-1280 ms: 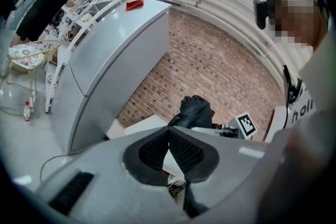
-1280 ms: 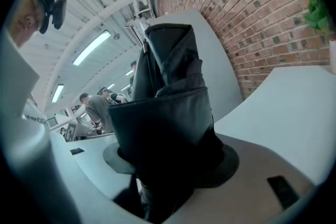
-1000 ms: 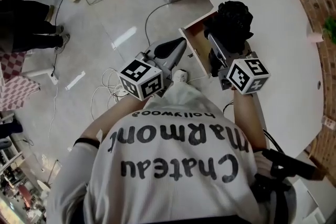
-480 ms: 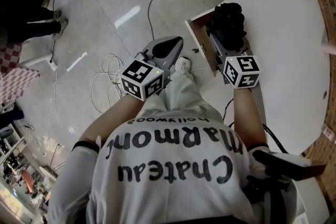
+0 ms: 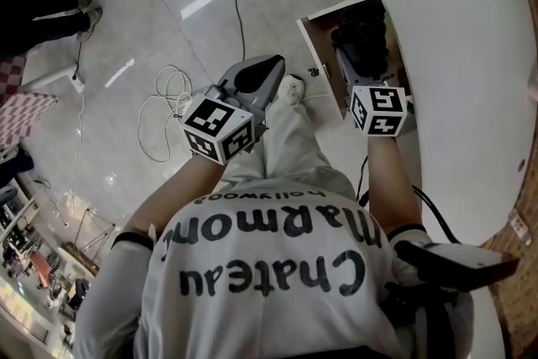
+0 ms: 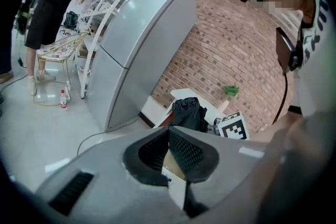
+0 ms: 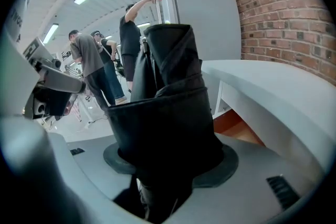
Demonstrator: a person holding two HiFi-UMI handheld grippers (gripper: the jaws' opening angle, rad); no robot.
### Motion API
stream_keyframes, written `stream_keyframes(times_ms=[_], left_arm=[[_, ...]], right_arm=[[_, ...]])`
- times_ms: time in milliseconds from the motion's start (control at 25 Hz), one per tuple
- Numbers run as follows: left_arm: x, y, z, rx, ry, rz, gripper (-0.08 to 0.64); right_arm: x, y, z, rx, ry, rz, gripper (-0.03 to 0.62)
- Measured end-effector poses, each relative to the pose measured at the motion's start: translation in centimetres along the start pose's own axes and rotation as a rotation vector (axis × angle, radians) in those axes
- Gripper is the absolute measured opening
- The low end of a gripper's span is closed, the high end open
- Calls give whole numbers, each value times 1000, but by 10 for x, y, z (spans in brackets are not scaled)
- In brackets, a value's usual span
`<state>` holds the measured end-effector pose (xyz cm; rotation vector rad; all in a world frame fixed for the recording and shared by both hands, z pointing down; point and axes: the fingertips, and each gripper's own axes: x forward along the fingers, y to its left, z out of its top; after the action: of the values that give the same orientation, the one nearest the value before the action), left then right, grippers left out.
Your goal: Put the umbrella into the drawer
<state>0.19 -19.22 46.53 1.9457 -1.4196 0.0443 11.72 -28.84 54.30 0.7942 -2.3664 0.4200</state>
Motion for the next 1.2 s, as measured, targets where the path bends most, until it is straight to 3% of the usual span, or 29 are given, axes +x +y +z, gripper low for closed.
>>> stream_keyframes(times_ms=[240,560,1040,1200], left_arm=[[8,6,-1,-8,-27,-1,15],[14,6,-21,58,58,-2,17],[20,18,-30,-20,59,3,17],[22,20,-37,-14,76,10,17]], right_arm=[[13,-15,-17,14,22,-42,259],[22,-24,-47,97,64,-84,259],[39,-24,-78,137,129,-116,259],[48,-32,-85,163,149,-128,259]])
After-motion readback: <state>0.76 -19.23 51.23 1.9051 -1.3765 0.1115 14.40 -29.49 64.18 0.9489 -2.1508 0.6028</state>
